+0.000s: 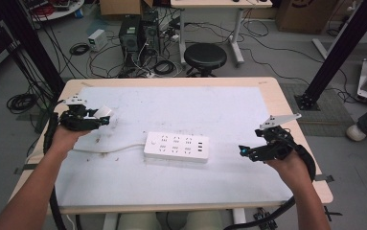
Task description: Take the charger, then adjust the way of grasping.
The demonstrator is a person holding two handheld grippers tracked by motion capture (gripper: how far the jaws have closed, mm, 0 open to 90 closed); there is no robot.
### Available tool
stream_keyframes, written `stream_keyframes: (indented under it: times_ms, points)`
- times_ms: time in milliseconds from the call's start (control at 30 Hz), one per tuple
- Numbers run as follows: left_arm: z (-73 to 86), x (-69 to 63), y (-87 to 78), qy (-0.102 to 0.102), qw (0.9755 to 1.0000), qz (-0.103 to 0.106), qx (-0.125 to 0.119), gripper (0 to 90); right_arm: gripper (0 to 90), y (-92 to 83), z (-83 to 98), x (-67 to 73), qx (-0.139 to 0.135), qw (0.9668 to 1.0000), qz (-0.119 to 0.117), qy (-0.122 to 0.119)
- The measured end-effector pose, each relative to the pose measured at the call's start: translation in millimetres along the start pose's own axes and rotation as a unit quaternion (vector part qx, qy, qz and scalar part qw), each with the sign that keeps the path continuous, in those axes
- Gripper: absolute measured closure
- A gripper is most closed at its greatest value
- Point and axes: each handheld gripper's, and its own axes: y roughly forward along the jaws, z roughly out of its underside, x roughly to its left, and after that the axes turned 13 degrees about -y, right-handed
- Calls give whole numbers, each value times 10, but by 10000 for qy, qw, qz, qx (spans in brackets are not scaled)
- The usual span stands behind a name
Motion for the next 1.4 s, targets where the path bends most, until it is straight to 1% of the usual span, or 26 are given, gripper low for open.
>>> stream_keyframes:
  times_ms: [67, 100, 200, 300, 467, 500, 600, 667, 767, 833, 867, 933, 967, 1000, 1033, 1067, 1100, 1133, 1167, 1200, 1233, 1300, 1400]
  points:
    - [8, -58, -50, 18, 10000, -2, -47, 427, 156, 3, 5, 11, -33, 10000, -17, -37]
    - [21, -97, -82, -5, 10000, 11, -87, 427, 157, 1, 7, 15, -34, 10000, -19, -29]
    - [55, -178, -145, 47, 9999, -8, -105, 427, 157, -14, 23, 21, -80, 9999, -34, -78]
    - [74, -247, -205, 41, 9999, 0, -151, 427, 157, -29, 36, 26, -140, 9999, -42, -67]
    - [71, -359, -292, 181, 9995, 49, -241, 426, 156, -28, 74, -5, -189, 9998, -55, -61]
    - [74, -382, -309, 174, 9995, 65, -270, 427, 157, -23, 81, -10, -214, 9997, -52, -72]
    - [84, -440, -363, 250, 9990, 114, -339, 427, 157, -9, 95, -3, -198, 9998, -81, -51]
    - [95, -482, -394, 309, 9988, 146, -348, 426, 157, 2, 98, 5, -196, 9997, -97, -82]
    - [115, -548, -415, 327, 9985, 205, -395, 427, 157, 8, 99, 4, -212, 9997, -112, -102]
    - [118, -566, -424, 361, 9984, 209, -374, 427, 156, 5, 99, 3, -220, 9996, -115, -114]
    - [119, -611, -437, 443, 9981, 236, -366, 427, 156, -10, 102, 8, -250, 9995, -104, -139]
    - [119, -636, -443, 448, 9979, 248, -386, 426, 156, -24, 109, 13, -262, 9995, -96, -126]
    - [110, -681, -464, 525, 9974, 295, -389, 427, 156, -32, 116, 14, -265, 9995, -91, -138]
    - [110, -681, -464, 525, 9974, 295, -389, 427, 156, -32, 116, 14, -265, 9995, -91, -138]
    - [97, -732, -481, 637, 9966, 342, -384, 426, 157, -39, 125, 19, -280, 9995, -85, -128]
    - [97, -732, -481, 637, 9966, 342, -384, 427, 157, -39, 125, 19, -280, 9995, -85, -128]
    - [85, -782, -489, 725, 9958, 392, -388, 426, 156, -37, 126, 21, -279, 9995, -86, -122]
    - [85, -782, -489, 725, 9958, 392, -388, 426, 156, -37, 126, 21, -279, 9995, -86, -122]
    - [81, -804, -492, 779, 9954, 408, -370, 426, 156, -35, 125, 25, -284, 9995, -87, -113]
    - [78, -846, -493, 876, 9945, 456, -350, 427, 156, -21, 121, 36, -295, 9994, -98, -139]
    - [78, -846, -493, 876, 9945, 456, -350, 426, 156, -21, 121, 36, -295, 9994, -98, -139]
    - [83, -890, -490, 920, 9937, 525, -359, 426, 156, -5, 115, 50, -284, 9994, -136, -142]
    - [89, -958, -468, 1033, 9921, 626, -346, 426, 156, 8, 100, 64, -273, 9993, -220, -112]
